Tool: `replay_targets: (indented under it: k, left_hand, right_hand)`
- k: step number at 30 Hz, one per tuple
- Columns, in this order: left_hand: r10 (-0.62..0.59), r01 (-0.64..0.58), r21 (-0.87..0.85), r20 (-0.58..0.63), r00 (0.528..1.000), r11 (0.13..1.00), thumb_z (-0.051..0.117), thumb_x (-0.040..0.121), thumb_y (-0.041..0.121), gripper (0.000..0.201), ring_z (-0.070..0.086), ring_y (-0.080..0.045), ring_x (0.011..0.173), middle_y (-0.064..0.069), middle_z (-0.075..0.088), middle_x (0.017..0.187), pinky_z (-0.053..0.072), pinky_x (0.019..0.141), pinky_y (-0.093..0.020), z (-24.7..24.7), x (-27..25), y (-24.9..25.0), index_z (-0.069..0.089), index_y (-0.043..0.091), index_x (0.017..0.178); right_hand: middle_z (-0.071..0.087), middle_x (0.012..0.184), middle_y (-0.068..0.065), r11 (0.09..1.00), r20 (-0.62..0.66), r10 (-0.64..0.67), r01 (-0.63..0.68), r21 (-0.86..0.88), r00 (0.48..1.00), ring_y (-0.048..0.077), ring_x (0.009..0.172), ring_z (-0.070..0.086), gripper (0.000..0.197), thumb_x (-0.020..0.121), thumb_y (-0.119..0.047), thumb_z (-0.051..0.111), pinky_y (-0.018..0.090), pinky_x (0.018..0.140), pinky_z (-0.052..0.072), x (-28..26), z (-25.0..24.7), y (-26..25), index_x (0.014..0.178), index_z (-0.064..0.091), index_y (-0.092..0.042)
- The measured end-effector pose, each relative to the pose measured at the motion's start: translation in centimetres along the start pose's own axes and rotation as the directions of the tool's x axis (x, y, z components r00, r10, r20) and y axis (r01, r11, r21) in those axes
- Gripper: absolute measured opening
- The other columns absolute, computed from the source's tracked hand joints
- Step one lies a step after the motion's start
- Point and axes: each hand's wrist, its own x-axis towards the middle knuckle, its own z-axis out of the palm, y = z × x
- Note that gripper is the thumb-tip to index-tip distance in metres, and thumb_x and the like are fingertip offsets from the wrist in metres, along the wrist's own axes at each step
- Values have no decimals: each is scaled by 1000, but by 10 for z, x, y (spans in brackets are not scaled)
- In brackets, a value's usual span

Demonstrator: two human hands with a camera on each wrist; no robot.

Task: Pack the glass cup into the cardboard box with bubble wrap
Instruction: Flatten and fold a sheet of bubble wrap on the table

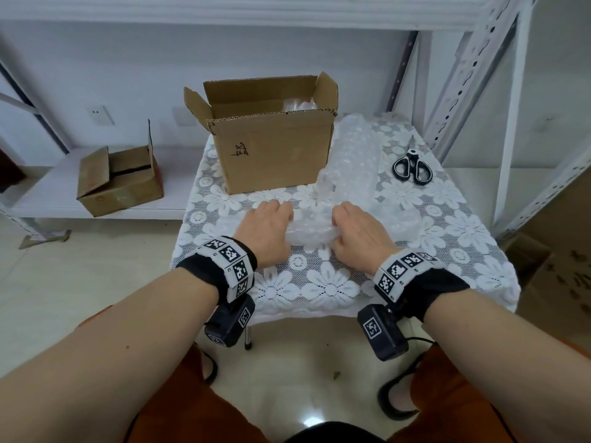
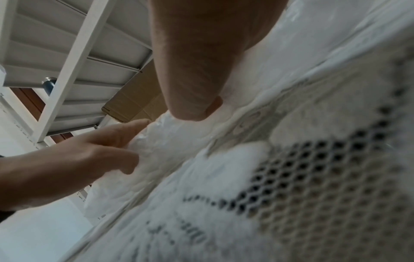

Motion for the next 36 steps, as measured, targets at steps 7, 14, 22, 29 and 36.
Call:
replay_targets:
  k: [7, 14, 22, 29, 36]
  left_hand:
    - [-17, 17, 3, -51, 999, 1000, 41, 87, 17, 25, 58, -24, 83, -7, 65, 92, 44, 70, -32, -5, -3, -1, 58, 12, 106]
    - [-61, 61, -8, -72, 996, 998, 45, 89, 12, 29, 58, -22, 95, -4, 63, 104, 46, 74, -31, -6, -2, -3, 55, 13, 117]
    - [116, -170, 240, 224, 968, 956, 18, 87, 73, 79, -9, -23, 148, 1, -6, 161, -2, 116, -58, 9, -8, 18, -1, 32, 151]
    - [9, -95, 294, 280, 960, 951, 27, 82, 77, 97, -14, -32, 146, -8, -9, 160, -1, 111, -68, 15, 7, 22, -13, 22, 151]
    - [-52, -3, 205, 265, 963, 979, 38, 72, 84, 103, -3, -28, 148, -4, -1, 161, -1, 115, -59, 17, 5, 3, -7, 35, 150]
  right_hand:
    - [53, 68, 0, 997, 16, 50, -49, -56, 999, 21, 61, 50, 11, 91, -22, 38, 34, 72, 42, 1, -11, -1, 88, 45, -13]
    - [45, 58, -4, 991, 76, 102, -95, -99, 992, 7, 48, 38, 22, 93, -26, 34, 26, 55, 33, 2, -9, 6, 82, 49, -14]
    - [57, 118, 9, 983, -164, 131, -150, -108, 978, 28, 115, 49, 28, 93, -19, 39, 50, 110, 25, 10, 2, 0, 115, 55, -11]
    - [31, 154, -1, 974, 21, -57, 51, 223, 998, 18, 142, 26, 49, 101, -38, 19, 48, 119, 8, 7, 11, -41, 148, 23, -26]
    - [40, 149, 1, 996, 181, -56, 42, 81, 982, 20, 137, 36, 74, 88, -70, 22, 49, 118, 8, 1, 4, -6, 150, 14, -31]
